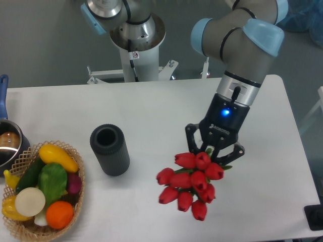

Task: Insert the flowers into the vase
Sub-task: 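Carry the tulips toward the black vase, raising them above it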

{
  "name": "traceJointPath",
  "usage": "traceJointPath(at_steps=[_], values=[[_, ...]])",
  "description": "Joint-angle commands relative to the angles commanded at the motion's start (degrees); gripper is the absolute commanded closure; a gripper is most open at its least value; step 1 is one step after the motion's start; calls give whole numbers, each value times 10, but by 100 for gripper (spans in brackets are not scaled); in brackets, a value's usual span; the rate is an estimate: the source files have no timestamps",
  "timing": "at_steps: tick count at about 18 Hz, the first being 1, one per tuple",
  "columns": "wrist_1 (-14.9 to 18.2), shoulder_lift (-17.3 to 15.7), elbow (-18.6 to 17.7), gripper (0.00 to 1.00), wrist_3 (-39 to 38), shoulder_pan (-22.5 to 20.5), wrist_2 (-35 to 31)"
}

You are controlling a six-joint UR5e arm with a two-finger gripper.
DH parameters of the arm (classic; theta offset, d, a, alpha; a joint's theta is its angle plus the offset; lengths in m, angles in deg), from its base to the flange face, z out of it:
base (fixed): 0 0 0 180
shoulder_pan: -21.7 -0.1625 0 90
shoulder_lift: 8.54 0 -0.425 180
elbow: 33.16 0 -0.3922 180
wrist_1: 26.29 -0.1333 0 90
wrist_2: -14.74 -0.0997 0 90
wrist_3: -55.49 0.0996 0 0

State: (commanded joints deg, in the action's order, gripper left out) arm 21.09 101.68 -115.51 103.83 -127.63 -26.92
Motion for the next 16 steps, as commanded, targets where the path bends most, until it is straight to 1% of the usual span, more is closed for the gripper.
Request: traceJointPath(at_steps=[3,5,6,7,8,10,13,16], values=[[-26,2,0,96,-17,12,2],[-40,0,1,95,-34,18,25],[-46,0,1,92,-39,15,58],[-47,0,1,86,-39,12,100],[-47,0,-2,85,-39,9,137],[-46,-1,-10,88,-39,4,178],[-46,-23,-28,89,-39,4,225],[-46,-56,-57,89,-39,-3,271]])
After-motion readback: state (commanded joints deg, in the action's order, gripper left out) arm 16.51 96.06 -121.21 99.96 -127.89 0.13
